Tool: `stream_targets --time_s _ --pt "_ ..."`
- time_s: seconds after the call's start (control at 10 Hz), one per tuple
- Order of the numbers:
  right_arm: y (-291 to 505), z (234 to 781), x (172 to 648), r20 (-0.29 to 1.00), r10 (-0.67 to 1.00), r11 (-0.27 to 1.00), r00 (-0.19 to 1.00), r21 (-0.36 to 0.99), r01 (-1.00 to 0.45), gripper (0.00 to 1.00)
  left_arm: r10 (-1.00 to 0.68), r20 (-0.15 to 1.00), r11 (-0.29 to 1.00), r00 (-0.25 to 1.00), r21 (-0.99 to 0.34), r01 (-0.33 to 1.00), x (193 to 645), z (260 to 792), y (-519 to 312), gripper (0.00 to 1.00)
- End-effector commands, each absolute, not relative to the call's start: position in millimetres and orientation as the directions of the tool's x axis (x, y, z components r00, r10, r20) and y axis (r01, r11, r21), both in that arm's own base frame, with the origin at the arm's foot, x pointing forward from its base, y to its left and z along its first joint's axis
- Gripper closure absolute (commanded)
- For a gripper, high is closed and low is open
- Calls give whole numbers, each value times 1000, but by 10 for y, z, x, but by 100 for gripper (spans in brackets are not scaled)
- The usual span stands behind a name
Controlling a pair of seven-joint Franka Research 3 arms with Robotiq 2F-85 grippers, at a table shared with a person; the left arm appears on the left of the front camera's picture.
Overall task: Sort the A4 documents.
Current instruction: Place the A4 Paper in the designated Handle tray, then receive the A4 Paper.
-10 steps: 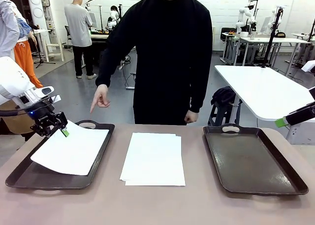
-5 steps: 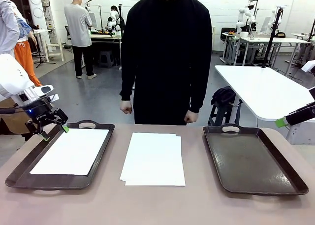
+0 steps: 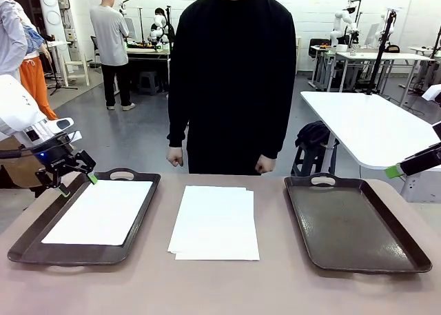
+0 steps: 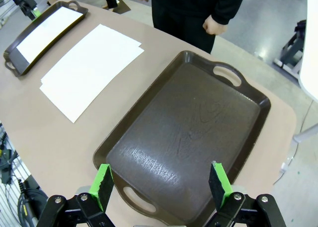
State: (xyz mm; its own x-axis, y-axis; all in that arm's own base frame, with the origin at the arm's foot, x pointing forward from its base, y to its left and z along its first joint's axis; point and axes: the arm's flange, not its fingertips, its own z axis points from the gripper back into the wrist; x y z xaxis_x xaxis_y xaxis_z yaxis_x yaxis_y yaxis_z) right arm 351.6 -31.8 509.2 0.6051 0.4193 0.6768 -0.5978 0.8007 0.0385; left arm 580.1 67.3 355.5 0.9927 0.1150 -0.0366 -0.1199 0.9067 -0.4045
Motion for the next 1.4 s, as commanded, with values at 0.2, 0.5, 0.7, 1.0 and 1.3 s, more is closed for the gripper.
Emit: stream_targets --time_s 0.2,0.5,0.7,1.0,1.3 --pt "-313 5068 3528 680 415 795 605 53 -605 0 96 -25 919 995 -383 -98 5811 3541 677 0" --pt "-313 5068 3528 680 415 795 605 53 -605 0 96 -25 919 995 -383 -98 5811 3541 677 0" --pt "-313 5068 3528 680 415 795 605 53 -605 0 96 -25 919 995 -383 -98 5811 3541 677 0" --pt "-313 5068 3528 680 415 795 605 53 -605 0 96 -25 919 995 -383 -98 5811 3541 677 0" --pt "-313 5068 3528 680 415 795 605 53 -605 0 -13 119 955 993 -294 48 5825 3682 -30 0"
